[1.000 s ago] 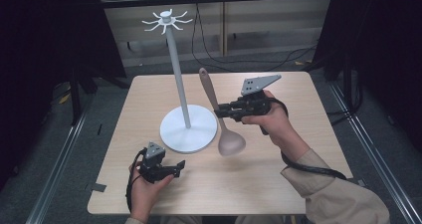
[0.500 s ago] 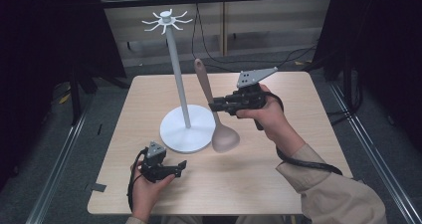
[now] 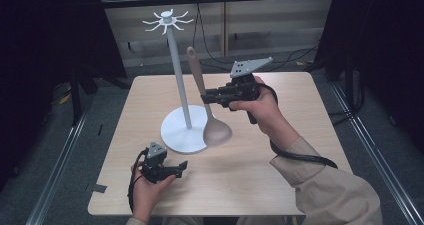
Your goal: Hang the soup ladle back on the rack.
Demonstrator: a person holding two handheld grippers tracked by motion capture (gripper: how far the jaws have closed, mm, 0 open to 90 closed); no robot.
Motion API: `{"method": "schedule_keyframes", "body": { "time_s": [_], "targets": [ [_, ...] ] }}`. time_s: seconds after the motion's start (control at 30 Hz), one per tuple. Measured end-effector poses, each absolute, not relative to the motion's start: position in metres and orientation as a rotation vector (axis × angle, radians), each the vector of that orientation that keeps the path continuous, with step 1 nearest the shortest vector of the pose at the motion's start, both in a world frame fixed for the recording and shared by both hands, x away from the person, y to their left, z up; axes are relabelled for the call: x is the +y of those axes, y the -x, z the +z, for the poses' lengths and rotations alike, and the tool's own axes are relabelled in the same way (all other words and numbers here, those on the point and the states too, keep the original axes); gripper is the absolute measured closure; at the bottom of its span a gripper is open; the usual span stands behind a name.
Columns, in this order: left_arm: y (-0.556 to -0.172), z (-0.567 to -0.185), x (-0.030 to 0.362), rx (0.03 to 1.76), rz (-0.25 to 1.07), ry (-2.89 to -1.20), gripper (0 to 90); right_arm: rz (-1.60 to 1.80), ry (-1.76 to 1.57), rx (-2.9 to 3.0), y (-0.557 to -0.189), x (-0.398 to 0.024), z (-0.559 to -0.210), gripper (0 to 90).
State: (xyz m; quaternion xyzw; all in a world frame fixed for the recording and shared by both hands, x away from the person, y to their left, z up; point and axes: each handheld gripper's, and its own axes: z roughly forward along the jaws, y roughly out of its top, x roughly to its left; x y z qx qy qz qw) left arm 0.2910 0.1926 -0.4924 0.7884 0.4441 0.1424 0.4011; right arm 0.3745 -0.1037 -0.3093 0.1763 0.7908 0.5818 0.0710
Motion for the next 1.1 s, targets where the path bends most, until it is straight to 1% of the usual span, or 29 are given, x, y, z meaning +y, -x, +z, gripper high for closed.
{"method": "schedule_keyframes", "body": {
  "time_s": [0.63, 1.1],
  "targets": [
    [-0.291, -0.492, 0.193, 1.129, 0.362, -1.984, 13.0, 1.766, -0.559, 2.31, -0.377, -0.086, -0.294, 78.9],
    [-0.291, -0.492, 0.195, 1.128, 0.366, -1.988, 13.0, 1.743, -0.536, 2.312, -0.377, -0.056, -0.283, 78.9]
  ]
}}
